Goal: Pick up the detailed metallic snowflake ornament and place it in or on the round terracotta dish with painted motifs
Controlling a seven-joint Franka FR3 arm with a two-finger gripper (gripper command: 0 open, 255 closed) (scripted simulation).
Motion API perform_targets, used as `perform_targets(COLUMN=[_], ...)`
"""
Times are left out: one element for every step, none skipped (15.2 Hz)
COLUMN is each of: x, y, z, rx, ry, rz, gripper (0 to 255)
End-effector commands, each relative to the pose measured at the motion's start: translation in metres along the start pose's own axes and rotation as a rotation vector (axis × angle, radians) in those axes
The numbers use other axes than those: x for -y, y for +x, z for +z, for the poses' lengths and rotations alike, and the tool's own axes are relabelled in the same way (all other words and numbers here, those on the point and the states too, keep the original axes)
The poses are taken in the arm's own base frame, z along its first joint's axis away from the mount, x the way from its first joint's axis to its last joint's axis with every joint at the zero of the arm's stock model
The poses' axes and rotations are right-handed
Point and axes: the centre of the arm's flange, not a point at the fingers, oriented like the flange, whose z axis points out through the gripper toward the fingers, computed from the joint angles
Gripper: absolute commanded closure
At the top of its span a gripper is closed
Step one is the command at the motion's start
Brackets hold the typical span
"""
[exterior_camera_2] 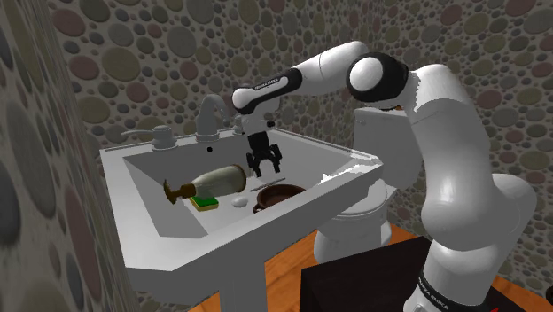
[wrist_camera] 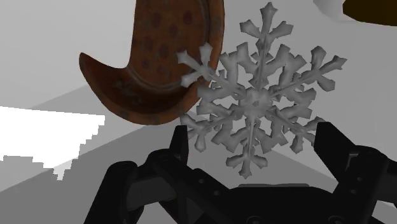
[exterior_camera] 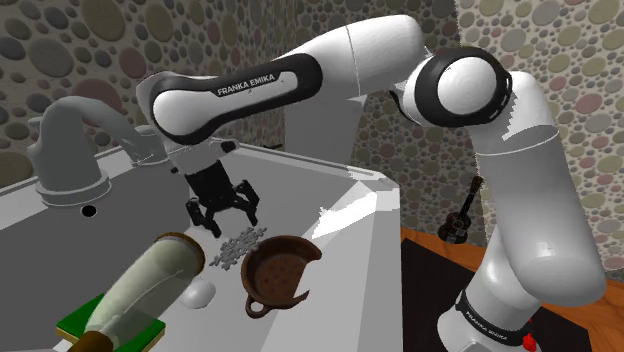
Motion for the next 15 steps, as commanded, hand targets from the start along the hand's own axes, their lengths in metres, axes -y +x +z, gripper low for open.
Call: perform_targets(x=[0.013, 0.019, 0.021, 0.021, 0.02, 0.02, 0.019, 0.019, 0.019, 0.018, 0.018, 0.018, 0.018, 0.018, 0.018], y=[0.028, 0.042, 0.046, 0.046, 0.046, 0.046, 0.046, 0.046, 0.046, 0.046, 0.046, 0.046, 0.046, 0.046, 0.046], z=[-0.003, -0.005, -0.005, 0.0, 0.005, 0.01, 0.016, 0.021, 0.026, 0.035, 0.035, 0.035, 0.035, 0.035, 0.035], rx=[0.008, 0.012, 0.014, 0.014, 0.014, 0.014, 0.014, 0.014, 0.014, 0.014, 0.014, 0.014, 0.014, 0.014, 0.014], ry=[-0.052, -0.076, -0.084, -0.084, -0.084, -0.084, -0.084, -0.084, -0.084, -0.084, -0.084, -0.084, -0.084, -0.084, -0.084], rz=[0.011, 0.016, 0.017, 0.017, 0.017, 0.017, 0.017, 0.017, 0.017, 0.017, 0.017, 0.017, 0.017, 0.017, 0.017], gripper=[0, 0, 0, 0, 0, 0, 0, 0, 0, 0, 0, 0, 0, 0, 0])
